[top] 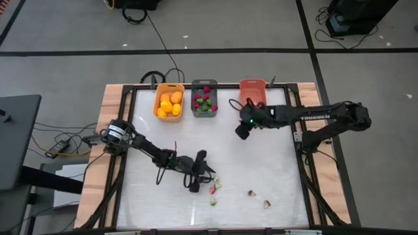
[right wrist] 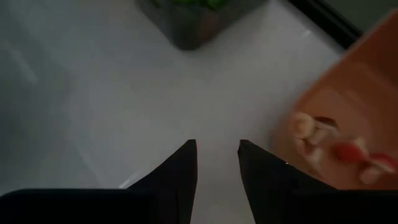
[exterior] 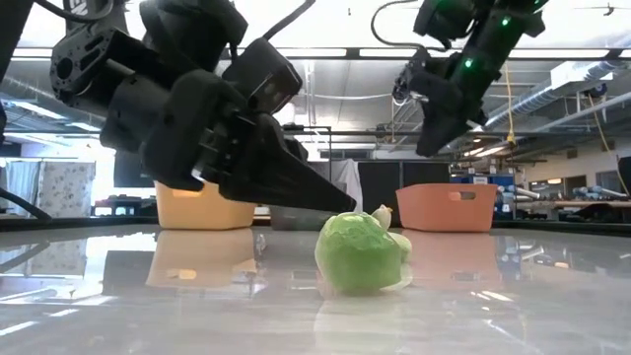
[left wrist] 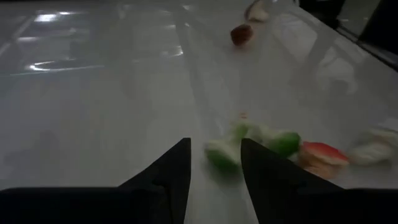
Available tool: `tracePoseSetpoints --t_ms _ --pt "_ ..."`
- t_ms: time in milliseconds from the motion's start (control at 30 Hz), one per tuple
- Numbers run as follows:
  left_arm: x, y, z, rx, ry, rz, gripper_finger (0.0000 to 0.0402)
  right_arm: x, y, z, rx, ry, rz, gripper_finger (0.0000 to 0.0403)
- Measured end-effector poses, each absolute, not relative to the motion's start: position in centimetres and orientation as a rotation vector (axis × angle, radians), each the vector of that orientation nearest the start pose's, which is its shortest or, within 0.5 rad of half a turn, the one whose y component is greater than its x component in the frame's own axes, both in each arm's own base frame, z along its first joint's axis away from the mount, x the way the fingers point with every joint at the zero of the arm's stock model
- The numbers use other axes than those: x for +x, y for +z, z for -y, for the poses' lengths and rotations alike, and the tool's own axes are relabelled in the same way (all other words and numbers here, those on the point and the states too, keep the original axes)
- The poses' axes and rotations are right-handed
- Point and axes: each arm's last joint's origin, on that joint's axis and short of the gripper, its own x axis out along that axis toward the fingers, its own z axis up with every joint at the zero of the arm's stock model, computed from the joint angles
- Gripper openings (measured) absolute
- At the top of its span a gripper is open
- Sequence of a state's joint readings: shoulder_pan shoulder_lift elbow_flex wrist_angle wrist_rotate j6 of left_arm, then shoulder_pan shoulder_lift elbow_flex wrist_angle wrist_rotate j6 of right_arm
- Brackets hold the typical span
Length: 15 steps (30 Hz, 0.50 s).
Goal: Sort produce into baskets
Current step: Put the green mushroom into the orange bin
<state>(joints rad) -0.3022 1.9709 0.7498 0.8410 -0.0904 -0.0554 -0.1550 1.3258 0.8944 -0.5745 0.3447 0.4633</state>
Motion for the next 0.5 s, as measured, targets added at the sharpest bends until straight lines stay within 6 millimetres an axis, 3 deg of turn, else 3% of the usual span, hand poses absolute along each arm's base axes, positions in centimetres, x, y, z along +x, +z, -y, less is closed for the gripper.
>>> tracePoseSetpoints --t_ms 267,500 --pt "33.8 10.2 10.3 0.076 -0.211 -0.366 0.0147 25.8 23.4 2.5 0.299 -0.589 -0.832 0.0130" --pt "33.9 10.6 10.4 0.113 -0.230 -0.319 0.0147 26.1 23.6 1.9 0.298 -0.563 -0.805 0.0130"
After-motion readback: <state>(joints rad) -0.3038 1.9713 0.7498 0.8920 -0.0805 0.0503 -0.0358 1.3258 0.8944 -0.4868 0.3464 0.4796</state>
